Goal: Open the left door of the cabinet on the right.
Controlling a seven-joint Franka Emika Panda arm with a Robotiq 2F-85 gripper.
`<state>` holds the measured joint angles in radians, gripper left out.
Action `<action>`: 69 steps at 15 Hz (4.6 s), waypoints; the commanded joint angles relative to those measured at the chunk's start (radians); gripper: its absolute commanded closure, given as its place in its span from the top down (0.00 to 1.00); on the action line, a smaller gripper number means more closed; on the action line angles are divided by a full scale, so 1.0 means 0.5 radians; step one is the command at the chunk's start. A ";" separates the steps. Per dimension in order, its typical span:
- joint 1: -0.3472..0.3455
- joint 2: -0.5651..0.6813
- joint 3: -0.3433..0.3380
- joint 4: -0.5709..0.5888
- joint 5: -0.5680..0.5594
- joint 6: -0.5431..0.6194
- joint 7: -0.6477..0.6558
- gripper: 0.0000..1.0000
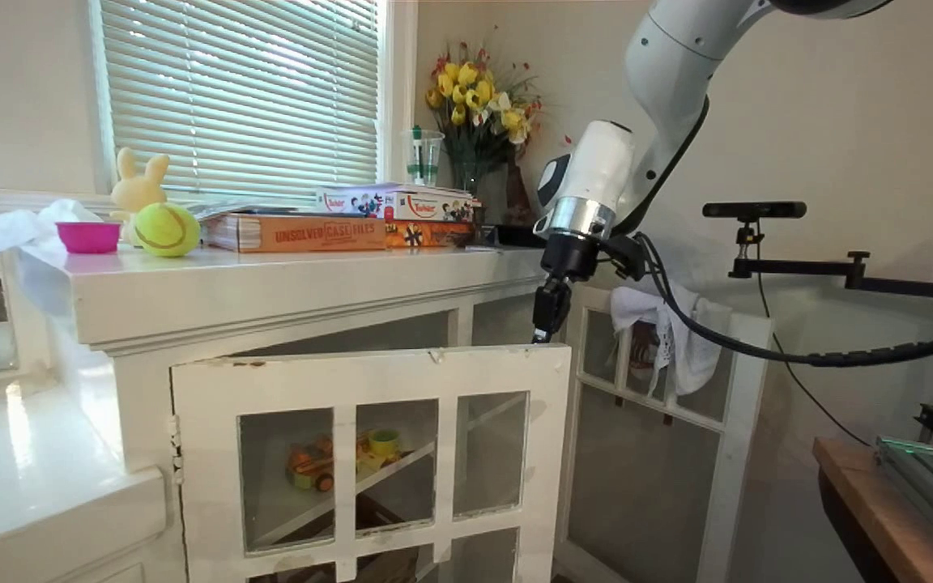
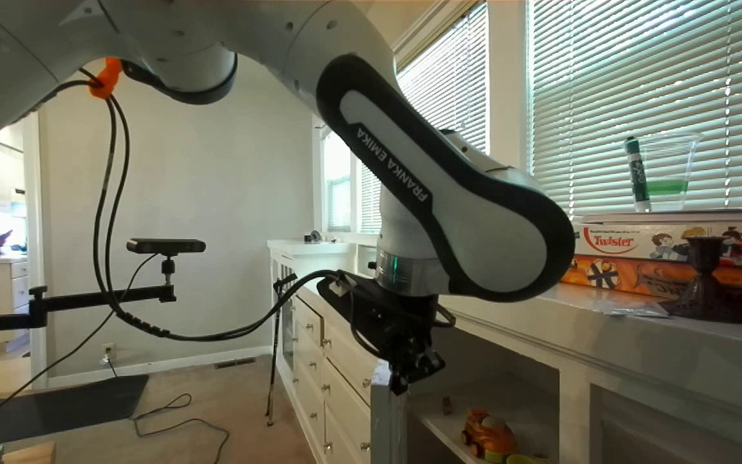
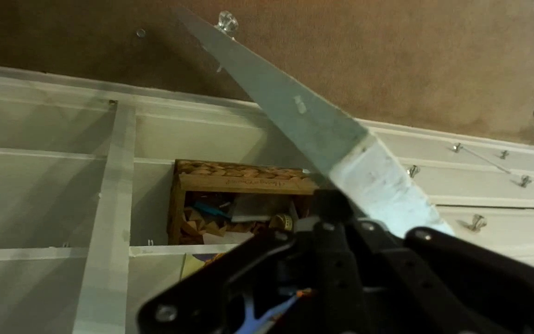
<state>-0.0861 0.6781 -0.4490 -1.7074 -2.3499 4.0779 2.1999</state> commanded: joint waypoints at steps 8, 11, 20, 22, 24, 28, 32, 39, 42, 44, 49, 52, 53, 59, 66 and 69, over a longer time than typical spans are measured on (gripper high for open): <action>0.167 -0.081 0.054 0.043 -0.358 0.335 -0.374 0.00; 0.226 -0.105 0.027 0.034 -0.330 0.298 -0.477 0.00; 0.018 -0.309 0.021 0.023 -0.309 0.181 -0.524 0.00; -0.029 -0.245 0.034 0.062 -0.293 0.189 -0.514 0.00; -0.048 -0.189 0.045 0.091 -0.290 0.191 -0.500 0.00; -0.047 -0.050 0.067 0.175 -0.269 0.210 -0.500 0.00; -0.009 0.095 0.118 0.269 -0.258 0.222 -0.521 0.00; -0.055 0.207 0.497 0.267 -0.420 0.296 -0.596 0.00; 0.141 0.212 0.342 0.202 -0.322 0.337 -0.735 0.00; 0.196 0.199 0.341 0.151 -0.324 0.319 -0.789 0.00; 0.244 0.149 0.381 0.131 -0.316 0.314 -1.069 0.00; 0.362 0.119 0.333 0.121 -0.323 0.309 -1.242 0.00; 0.414 0.121 0.302 0.121 -0.323 0.308 -1.289 0.00; 0.651 0.124 0.174 0.149 -0.323 0.308 -1.495 0.00; 0.882 0.112 0.012 0.210 -0.323 0.311 -1.787 0.00; 0.887 0.138 0.047 0.246 -0.323 0.311 -1.928 0.00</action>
<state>0.3442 0.7421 -0.4269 -1.6046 -2.5114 4.2155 1.3029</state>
